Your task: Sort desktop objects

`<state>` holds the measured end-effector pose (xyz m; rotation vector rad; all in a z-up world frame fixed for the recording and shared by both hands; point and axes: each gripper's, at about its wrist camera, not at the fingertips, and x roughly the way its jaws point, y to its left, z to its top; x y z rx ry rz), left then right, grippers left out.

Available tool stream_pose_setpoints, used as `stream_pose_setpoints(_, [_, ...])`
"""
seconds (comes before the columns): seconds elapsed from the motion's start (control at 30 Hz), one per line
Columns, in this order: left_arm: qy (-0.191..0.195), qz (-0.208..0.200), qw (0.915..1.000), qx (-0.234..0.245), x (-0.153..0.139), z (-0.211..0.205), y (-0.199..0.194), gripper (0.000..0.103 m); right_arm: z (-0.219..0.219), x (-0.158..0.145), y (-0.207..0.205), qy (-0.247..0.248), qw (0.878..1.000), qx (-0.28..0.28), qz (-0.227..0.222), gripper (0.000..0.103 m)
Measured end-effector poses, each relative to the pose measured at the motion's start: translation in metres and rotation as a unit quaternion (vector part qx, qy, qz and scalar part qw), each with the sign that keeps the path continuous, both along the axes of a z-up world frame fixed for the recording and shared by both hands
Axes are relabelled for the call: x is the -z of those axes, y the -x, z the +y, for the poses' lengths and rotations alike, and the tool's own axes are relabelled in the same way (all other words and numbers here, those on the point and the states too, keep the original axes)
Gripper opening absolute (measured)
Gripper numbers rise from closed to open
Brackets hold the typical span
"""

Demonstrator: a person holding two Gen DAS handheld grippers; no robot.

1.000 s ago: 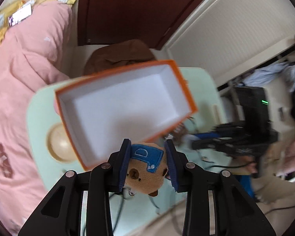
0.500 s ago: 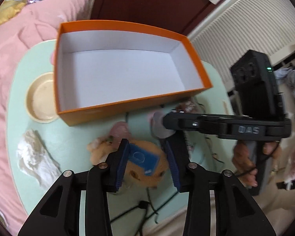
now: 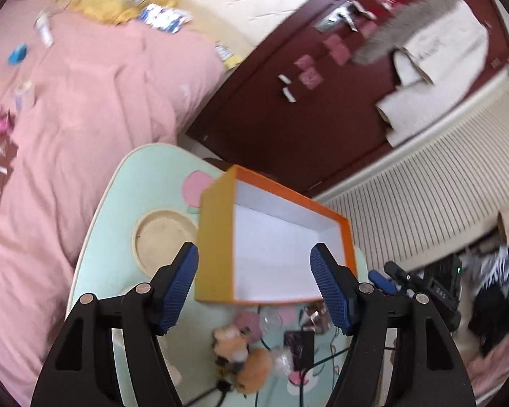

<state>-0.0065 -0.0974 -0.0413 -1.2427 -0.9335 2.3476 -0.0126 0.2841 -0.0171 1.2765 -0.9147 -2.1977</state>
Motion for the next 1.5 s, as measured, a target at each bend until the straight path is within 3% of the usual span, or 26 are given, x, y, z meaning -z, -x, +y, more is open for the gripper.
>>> stream_pose_setpoints(0.17, [-0.085,-0.024,0.9959,0.017,0.023,0.004,0.016,0.070,0.016,0.022,0.014,0.012,0.999,0.033,-0.032,0.050])
stream_pose_setpoints(0.3, [-0.043,-0.011,0.9989,0.014,0.016,0.009,0.022,0.071,0.005,0.024,0.012,-0.018,0.999,0.029,-0.034,0.052])
stream_pose_setpoints(0.53, [-0.047,-0.016,0.9985,0.023,0.017,0.006,0.030,0.071,0.000,0.027,0.008,-0.016,0.999,0.018,-0.045,0.058])
stream_pose_setpoints(0.7, [-0.065,0.001,0.9979,-0.008,0.007,-0.009,0.016,0.071,0.000,0.014,0.006,-0.033,0.999,0.030,-0.030,0.058])
stream_pose_setpoints(0.8, [-0.047,0.033,0.9983,-0.006,-0.016,-0.020,-0.004,0.072,-0.007,-0.013,-0.011,-0.088,0.995,0.032,0.019,0.058])
stream_pose_setpoints(0.93, [0.037,0.072,0.9964,0.024,-0.044,-0.020,-0.051,0.072,-0.032,-0.044,-0.052,-0.158,0.983,0.003,0.096,0.060])
stream_pose_setpoints(1.03, [0.077,0.072,0.9940,0.028,-0.039,-0.022,-0.084,0.072,-0.055,-0.045,-0.085,-0.201,0.971,-0.029,0.127,0.065])
stream_pose_setpoints(1.2, [0.111,0.051,0.9922,0.021,-0.002,-0.028,-0.111,0.072,-0.075,-0.004,-0.136,-0.233,0.965,-0.055,0.109,0.065])
stream_pose_setpoints(1.4, [0.157,0.078,0.9843,0.015,0.032,-0.017,-0.088,0.072,-0.075,0.040,-0.156,-0.259,0.961,-0.050,0.079,0.065])
stream_pose_setpoints(1.5, [0.147,0.072,0.9863,0.020,0.044,-0.009,-0.068,0.072,-0.074,0.044,-0.156,-0.280,0.955,-0.045,0.089,0.065])
